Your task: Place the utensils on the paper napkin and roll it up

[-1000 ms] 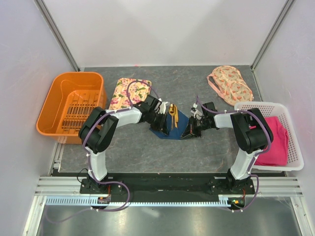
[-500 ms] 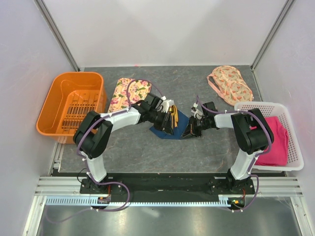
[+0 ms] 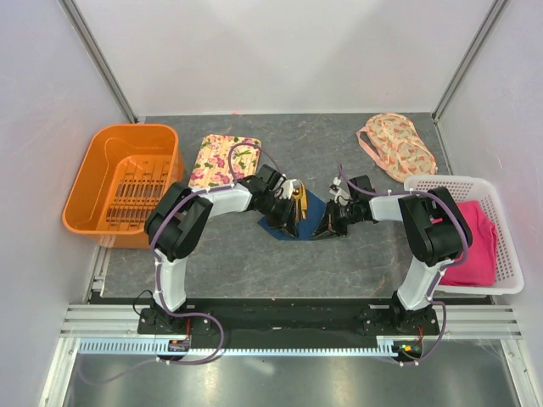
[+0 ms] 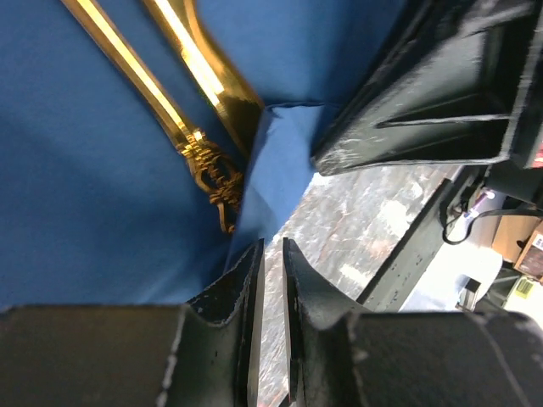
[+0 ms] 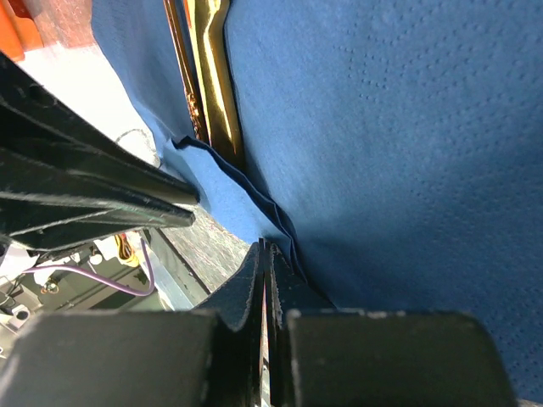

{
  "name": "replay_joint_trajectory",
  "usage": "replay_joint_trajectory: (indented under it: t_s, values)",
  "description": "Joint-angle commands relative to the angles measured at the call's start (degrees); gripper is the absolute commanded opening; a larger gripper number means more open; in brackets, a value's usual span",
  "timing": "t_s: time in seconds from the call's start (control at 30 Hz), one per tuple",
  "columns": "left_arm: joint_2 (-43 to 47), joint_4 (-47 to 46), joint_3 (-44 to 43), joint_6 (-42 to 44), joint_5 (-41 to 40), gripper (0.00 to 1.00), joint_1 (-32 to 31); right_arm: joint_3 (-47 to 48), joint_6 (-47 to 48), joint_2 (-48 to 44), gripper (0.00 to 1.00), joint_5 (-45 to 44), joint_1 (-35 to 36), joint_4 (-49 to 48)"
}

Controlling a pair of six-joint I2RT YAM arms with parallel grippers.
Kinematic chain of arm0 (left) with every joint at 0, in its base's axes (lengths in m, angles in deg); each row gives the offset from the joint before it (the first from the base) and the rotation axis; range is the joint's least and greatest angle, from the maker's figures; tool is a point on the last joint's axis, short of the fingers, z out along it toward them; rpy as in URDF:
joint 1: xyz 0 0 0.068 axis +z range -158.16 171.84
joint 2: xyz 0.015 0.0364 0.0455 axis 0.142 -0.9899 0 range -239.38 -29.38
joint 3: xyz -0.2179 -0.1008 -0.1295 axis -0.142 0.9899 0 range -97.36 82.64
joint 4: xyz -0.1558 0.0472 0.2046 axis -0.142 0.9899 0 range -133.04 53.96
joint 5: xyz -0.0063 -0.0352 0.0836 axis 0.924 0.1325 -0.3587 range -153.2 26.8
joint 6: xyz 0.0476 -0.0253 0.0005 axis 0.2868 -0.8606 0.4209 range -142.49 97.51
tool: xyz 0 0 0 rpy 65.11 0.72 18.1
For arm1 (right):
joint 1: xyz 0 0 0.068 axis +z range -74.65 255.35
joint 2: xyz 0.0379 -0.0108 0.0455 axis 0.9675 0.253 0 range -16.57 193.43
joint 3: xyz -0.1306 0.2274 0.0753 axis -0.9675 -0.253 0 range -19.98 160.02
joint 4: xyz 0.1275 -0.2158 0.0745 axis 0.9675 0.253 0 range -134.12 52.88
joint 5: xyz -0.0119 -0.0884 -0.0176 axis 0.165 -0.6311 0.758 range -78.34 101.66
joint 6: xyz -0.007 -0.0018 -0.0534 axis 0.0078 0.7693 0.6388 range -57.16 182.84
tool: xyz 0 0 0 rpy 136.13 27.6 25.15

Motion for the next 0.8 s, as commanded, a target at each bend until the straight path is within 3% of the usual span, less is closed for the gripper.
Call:
replay_joint_trajectory:
  t_s: [0.0, 0.5, 0.77]
  values:
    - [-0.7, 1.7, -1.2, -2.2, -1.9, 0.2, 1.0, 1.1, 2.0, -1.0, 0.02, -2.7, 0.0, 0.4]
    - [2.1, 5.1, 2.8, -1.1, -4.5, 0.2, 3.0, 1.4, 2.6, -0.8, 0.01, -3.6, -0.1, 0.9]
    - [8.1, 0.1, 3.4, -0.3, 2.4, 0.23, 2.5, 1.4, 2.6, -1.1, 0.01, -3.5, 0.0, 0.9]
